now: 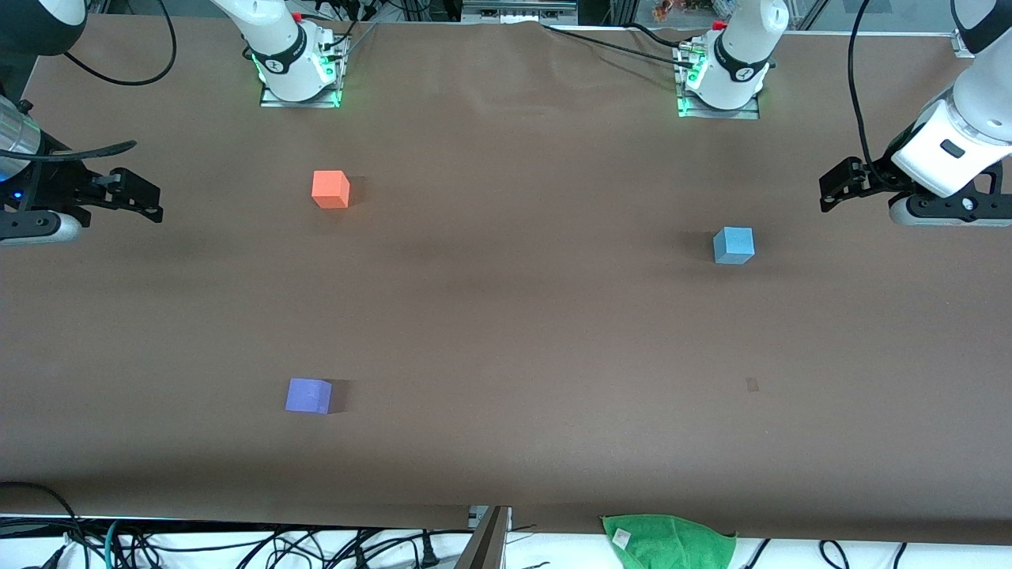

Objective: Place blue block between orange and purple blocks

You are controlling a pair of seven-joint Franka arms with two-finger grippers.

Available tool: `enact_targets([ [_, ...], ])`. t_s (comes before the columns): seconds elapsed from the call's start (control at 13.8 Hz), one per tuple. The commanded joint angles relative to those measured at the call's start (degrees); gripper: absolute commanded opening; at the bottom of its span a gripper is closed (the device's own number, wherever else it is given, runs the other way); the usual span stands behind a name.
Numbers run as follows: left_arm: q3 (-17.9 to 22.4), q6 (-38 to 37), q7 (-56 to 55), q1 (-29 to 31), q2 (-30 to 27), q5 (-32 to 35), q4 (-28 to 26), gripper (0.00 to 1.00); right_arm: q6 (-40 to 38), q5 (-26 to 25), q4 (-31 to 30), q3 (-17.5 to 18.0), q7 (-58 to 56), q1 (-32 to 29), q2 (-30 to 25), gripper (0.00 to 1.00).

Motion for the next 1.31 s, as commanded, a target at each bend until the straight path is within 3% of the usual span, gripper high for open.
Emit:
enact_targets([
  [0.0,0.1,-0.7,1.4,0.2,0.0,-1.6,0.3,1.00,0.0,0.0,0.2,0.1,0.0,-0.3,-0.3,1.00],
  [1.23,0.1,-4.4,0.6,-0.3,2.3,-1.7,2.2,1.00,-0.1,0.0,0.2,0.2,-0.1,-0.2,-0.3,1.00],
])
